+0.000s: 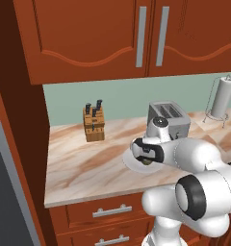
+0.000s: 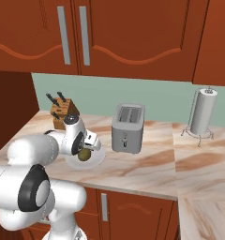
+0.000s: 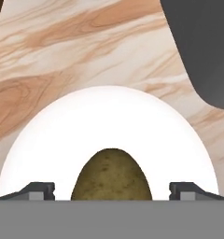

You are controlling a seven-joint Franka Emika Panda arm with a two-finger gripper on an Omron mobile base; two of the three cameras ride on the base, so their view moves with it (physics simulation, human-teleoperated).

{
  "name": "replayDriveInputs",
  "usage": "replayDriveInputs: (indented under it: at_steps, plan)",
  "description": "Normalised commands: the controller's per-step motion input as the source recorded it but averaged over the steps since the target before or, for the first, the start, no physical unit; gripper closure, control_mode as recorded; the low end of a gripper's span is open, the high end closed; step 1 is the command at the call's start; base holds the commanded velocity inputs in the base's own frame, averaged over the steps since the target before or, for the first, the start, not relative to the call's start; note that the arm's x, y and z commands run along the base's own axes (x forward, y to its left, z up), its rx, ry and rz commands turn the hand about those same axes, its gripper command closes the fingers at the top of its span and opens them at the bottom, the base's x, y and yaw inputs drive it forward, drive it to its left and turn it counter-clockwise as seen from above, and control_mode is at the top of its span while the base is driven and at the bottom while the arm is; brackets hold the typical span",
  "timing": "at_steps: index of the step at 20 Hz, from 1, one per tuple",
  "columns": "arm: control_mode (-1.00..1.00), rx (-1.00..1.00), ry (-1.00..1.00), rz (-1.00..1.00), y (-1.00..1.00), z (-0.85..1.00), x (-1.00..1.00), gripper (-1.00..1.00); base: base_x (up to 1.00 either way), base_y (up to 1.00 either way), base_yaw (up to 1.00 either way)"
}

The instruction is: Pick potato from the fridge and place it on the plate on the counter.

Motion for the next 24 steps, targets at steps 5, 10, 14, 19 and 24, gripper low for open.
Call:
replayDriveInputs:
  at_steps: [5, 10, 14, 19, 24]
  plan:
    - [-1.00, 0.00, 0.08, -0.01, 0.00, 0.36, -0.31, -1.00, 0.00, 0.00, 0.00]
    - [-1.00, 0.00, 0.09, -0.07, -0.06, 0.95, -1.00, -1.00, 0.00, 0.00, 0.00]
    - [-1.00, 0.00, 0.15, -0.03, -0.04, 0.98, -1.00, -1.00, 0.00, 0.00, 0.00]
    - [-1.00, 0.00, 0.11, 0.03, 0.12, 0.50, -0.59, -1.00, 0.00, 0.00, 0.00]
    - [-1.00, 0.00, 0.00, 0.08, 0.53, 0.19, -0.14, -1.00, 0.00, 0.00, 0.00]
